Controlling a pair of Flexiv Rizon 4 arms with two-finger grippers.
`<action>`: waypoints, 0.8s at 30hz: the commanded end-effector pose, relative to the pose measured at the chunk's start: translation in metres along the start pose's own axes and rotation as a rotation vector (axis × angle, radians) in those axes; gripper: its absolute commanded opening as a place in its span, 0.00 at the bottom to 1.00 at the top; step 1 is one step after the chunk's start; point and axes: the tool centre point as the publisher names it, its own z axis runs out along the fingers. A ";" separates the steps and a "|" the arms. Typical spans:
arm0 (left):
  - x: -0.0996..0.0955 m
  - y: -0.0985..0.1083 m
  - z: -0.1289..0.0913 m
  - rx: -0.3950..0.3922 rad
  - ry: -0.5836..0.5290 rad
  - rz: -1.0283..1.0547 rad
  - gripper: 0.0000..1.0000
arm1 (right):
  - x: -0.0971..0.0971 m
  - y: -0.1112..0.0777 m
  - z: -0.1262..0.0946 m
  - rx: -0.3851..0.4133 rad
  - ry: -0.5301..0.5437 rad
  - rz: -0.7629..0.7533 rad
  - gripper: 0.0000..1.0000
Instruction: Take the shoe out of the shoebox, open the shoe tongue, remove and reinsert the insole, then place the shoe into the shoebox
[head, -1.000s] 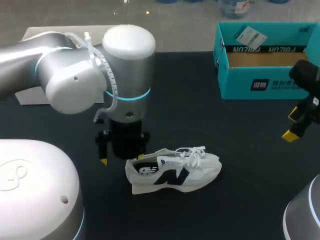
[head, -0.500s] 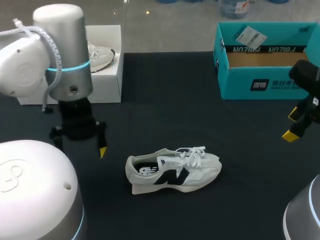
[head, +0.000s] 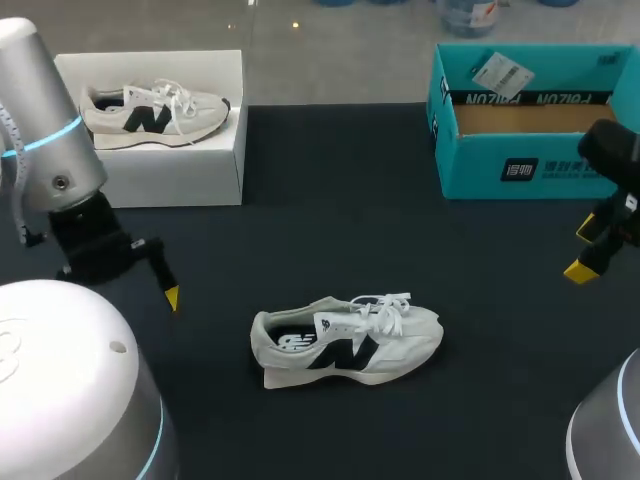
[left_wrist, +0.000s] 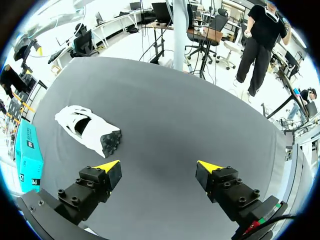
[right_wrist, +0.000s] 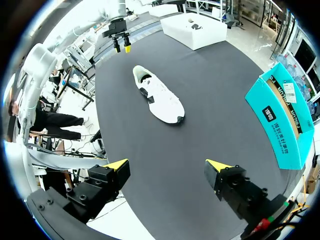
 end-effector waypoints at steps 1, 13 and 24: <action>0.006 -0.003 0.001 -0.008 -0.178 0.002 1.00 | -0.002 0.002 0.001 0.005 0.002 0.001 1.00; 0.031 -0.028 0.007 0.130 -0.554 -0.331 1.00 | -0.002 0.002 0.001 0.005 0.002 0.001 1.00; 0.039 -0.035 0.006 0.212 -0.638 -0.443 1.00 | -0.002 0.002 0.001 0.005 0.002 0.001 1.00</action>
